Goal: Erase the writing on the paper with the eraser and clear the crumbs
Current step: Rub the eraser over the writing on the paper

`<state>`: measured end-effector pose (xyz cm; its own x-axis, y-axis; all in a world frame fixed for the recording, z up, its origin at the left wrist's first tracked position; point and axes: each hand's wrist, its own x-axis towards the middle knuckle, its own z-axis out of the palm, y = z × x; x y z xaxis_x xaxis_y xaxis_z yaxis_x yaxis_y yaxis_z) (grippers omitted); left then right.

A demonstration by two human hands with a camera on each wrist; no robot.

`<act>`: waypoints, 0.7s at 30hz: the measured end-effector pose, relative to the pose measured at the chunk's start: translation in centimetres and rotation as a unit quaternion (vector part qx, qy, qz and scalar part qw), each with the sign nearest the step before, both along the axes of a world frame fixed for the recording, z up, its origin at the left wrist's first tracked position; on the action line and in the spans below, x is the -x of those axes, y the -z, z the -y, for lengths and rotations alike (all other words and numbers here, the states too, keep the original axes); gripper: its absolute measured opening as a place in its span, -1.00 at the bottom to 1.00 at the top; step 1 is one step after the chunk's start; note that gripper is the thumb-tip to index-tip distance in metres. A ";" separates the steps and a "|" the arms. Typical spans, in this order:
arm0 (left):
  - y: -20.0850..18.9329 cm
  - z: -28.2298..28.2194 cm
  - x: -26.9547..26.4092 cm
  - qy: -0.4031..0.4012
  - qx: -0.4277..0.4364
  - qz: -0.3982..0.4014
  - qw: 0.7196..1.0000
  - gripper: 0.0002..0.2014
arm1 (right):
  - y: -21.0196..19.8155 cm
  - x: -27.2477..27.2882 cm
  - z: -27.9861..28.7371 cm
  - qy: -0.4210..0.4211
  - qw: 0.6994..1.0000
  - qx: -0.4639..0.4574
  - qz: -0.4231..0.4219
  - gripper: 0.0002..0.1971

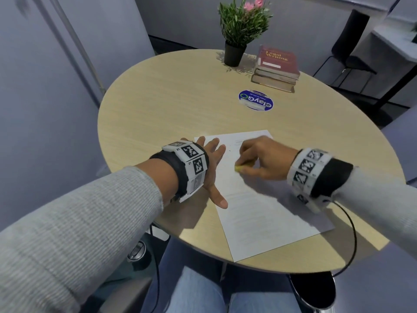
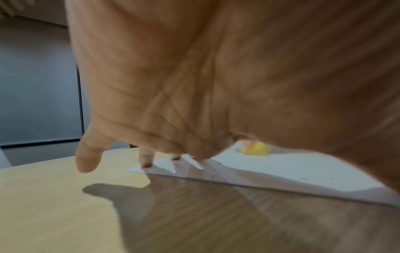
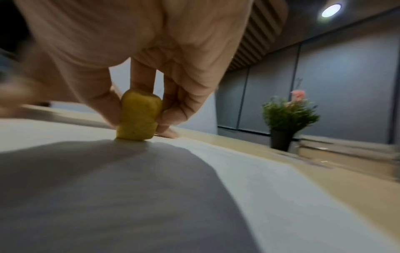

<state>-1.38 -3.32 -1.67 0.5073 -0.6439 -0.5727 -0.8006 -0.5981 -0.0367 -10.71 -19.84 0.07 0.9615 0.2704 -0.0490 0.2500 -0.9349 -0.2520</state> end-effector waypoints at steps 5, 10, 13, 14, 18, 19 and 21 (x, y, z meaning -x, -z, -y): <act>0.0 0.4 0.2 0.005 -0.015 0.020 1.000 0.53 | 0.3 1.9 -1.7 -0.058 0.996 -0.029 -0.064 -0.76; -0.5 0.4 0.3 0.014 -0.011 0.030 0.999 0.52 | -0.1 -0.7 1.3 0.025 1.000 0.007 -0.014 -0.83; -0.8 0.6 0.3 0.026 0.008 0.039 0.999 0.52 | 0.2 -0.5 1.1 0.028 0.999 0.014 -0.020 -0.82; -0.8 0.8 0.4 0.027 0.016 0.037 0.999 0.52 | 0.1 -0.5 1.1 0.034 0.999 0.013 -0.021 -0.82; -0.6 1.5 1.0 0.034 0.026 0.033 0.999 0.46 | 0.1 -0.5 1.1 0.036 0.999 0.009 -0.017 -0.81; -0.5 1.6 1.1 0.033 0.023 0.034 0.999 0.44 | 0.2 -0.5 1.2 0.033 0.999 0.010 -0.015 -0.81; -0.3 1.8 1.1 0.030 0.019 0.038 0.999 0.42 | 0.2 -0.4 1.1 0.034 0.999 0.011 -0.011 -0.80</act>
